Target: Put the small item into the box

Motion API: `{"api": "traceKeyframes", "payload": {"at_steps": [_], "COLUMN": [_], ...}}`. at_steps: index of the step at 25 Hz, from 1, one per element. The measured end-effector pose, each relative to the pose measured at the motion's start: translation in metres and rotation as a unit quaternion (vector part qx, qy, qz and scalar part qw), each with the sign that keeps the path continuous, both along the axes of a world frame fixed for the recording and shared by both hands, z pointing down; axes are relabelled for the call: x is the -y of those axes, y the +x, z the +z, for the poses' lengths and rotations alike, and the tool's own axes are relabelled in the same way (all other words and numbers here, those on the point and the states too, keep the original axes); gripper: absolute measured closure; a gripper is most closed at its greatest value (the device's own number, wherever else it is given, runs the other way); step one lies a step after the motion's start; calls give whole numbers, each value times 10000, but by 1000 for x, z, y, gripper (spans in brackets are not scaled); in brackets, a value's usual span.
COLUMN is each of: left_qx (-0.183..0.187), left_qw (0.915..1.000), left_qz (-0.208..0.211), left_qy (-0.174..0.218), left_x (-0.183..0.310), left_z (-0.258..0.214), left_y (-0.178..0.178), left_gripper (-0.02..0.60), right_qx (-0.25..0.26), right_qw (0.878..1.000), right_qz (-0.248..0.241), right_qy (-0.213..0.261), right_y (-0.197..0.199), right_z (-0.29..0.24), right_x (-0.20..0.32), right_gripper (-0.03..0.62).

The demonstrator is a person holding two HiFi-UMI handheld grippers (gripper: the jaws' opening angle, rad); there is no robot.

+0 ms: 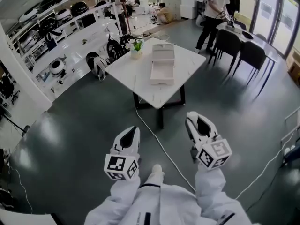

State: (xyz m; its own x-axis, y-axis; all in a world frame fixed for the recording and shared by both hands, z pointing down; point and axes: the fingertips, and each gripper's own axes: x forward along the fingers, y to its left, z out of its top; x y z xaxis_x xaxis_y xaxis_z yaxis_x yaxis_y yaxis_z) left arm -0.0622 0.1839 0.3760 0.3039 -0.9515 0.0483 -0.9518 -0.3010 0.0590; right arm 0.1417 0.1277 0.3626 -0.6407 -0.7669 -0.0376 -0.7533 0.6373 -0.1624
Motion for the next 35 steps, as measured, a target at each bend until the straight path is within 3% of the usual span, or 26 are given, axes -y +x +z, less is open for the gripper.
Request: {"api": "traceKeyframes", "payload": {"at_steps": [25, 35], "left_qx": [-214, -322], "left_qw": [9985, 9970], "left_qz": [482, 650], "left_qy": [-168, -281], "left_x": [202, 248], "left_z": [26, 43], "left_y": [-43, -49], "left_gripper": [583, 583], "right_qx": [-83, -142], "right_qw": [9992, 9983], "right_qz": [341, 481], "right_qy": [-200, -292], "right_y": [-47, -57], "right_z": [24, 37], "right_x": [176, 216], "right_gripper": [468, 468]}}
